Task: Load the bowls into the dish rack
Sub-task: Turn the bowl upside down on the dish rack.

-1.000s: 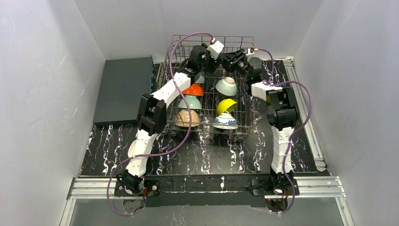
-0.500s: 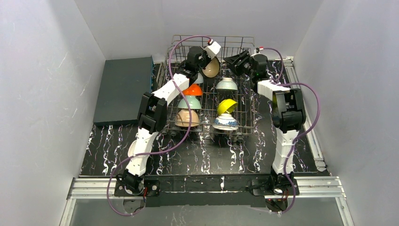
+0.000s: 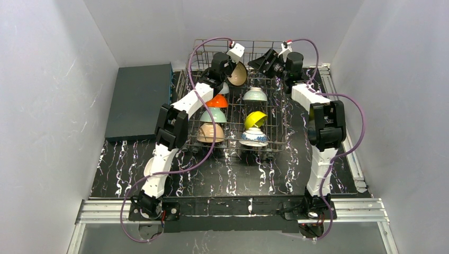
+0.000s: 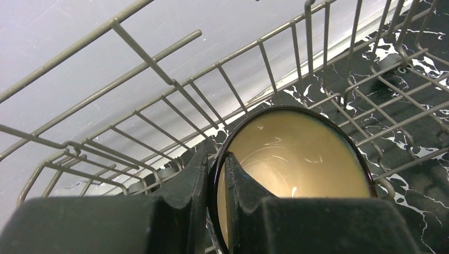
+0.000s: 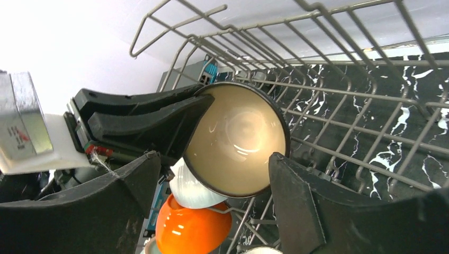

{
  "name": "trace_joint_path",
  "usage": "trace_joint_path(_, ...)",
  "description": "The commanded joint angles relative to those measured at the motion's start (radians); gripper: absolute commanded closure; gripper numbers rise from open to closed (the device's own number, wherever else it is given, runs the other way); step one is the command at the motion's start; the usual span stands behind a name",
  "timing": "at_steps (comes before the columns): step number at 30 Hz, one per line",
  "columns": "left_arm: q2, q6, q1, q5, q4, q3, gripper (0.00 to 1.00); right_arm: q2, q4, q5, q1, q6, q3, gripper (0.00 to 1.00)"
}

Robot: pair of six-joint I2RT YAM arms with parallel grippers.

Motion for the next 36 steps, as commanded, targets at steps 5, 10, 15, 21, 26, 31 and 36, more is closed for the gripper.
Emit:
trace_joint_path(5,-0.262,-0.113,-0.003,-0.088,0.085,-0.03,1.0,-0.099,0.0,-0.113,-0.004,-0.078,0.038,0.12)
trace_joint_path(10,-0.357,-0.18,0.012,-0.082,0.088,-0.129,1.0,-0.133,-0.016,-0.134,-0.005,-0.083,0.02,0.1)
trace_joint_path(15,-0.476,-0.268,0.023,-0.077,0.107,-0.278,1.0,-0.158,0.029,-0.19,-0.004,-0.021,-0.024,0.08)
trace_joint_path(21,-0.645,-0.436,0.03,0.041,0.231,-0.537,1.0,-0.178,0.057,-0.28,0.016,0.051,-0.082,0.04)
trace_joint_path(26,-0.732,-0.548,0.03,0.13,0.272,-0.653,1.0,-0.198,0.199,-0.328,0.048,0.15,-0.167,0.01)
trace_joint_path(31,-0.762,-0.61,0.03,0.212,0.321,-0.709,1.0,-0.181,0.354,-0.368,0.102,0.281,-0.213,0.01)
trace_joint_path(36,-0.771,-0.627,0.03,0.243,0.339,-0.728,1.0,-0.128,0.647,-0.381,0.139,0.524,-0.245,0.01)
